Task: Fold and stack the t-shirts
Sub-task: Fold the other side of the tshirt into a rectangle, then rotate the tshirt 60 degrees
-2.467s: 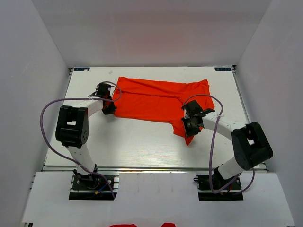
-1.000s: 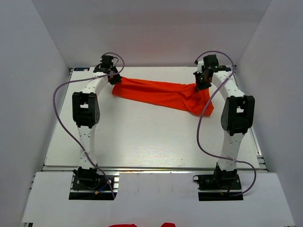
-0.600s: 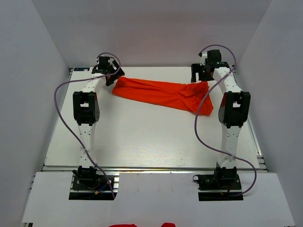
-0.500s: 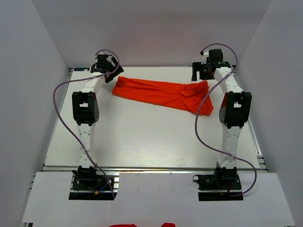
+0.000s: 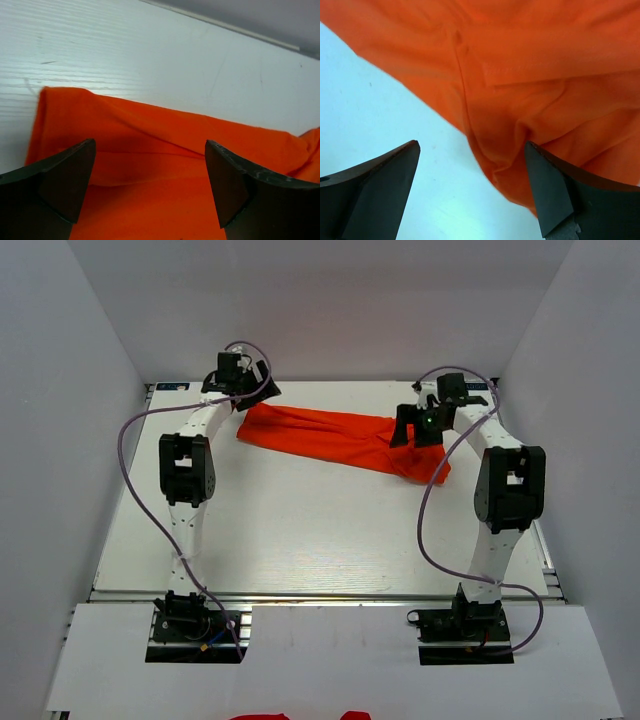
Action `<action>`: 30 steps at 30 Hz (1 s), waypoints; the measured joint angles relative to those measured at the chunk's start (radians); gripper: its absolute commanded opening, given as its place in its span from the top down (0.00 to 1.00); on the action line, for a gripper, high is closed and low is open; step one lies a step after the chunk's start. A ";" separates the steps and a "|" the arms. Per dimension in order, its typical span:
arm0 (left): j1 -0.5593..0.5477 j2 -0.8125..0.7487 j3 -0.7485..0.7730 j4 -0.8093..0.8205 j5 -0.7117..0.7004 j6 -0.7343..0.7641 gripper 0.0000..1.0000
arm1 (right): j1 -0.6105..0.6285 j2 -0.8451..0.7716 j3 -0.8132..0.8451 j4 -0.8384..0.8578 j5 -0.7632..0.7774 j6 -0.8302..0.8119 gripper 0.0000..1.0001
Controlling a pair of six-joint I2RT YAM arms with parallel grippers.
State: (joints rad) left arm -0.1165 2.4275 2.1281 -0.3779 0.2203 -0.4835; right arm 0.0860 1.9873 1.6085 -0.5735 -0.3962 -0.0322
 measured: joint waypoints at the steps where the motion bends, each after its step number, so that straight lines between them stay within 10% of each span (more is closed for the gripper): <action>1: -0.010 0.003 0.005 -0.001 0.007 0.010 0.00 | 0.004 0.002 -0.024 -0.002 -0.004 0.008 0.10; 8: -0.061 0.037 -0.035 -0.028 0.004 0.039 0.00 | -0.004 0.090 -0.019 -0.010 0.036 0.094 0.10; 17: -0.067 -0.298 -0.563 -0.080 -0.035 0.026 0.00 | -0.027 0.371 0.367 -0.053 0.050 0.183 0.10; 23: -0.235 -0.631 -1.031 -0.275 0.291 0.037 0.00 | -0.013 0.575 0.671 -0.005 -0.040 0.251 0.10; 30: -0.478 -0.627 -1.048 -0.594 0.469 0.201 0.00 | 0.074 0.627 0.671 0.252 -0.103 0.328 0.10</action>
State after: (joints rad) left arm -0.5949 1.8004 1.0798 -0.9714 0.6891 -0.2825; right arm 0.1604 2.6141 2.2795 -0.3218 -0.4995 0.2955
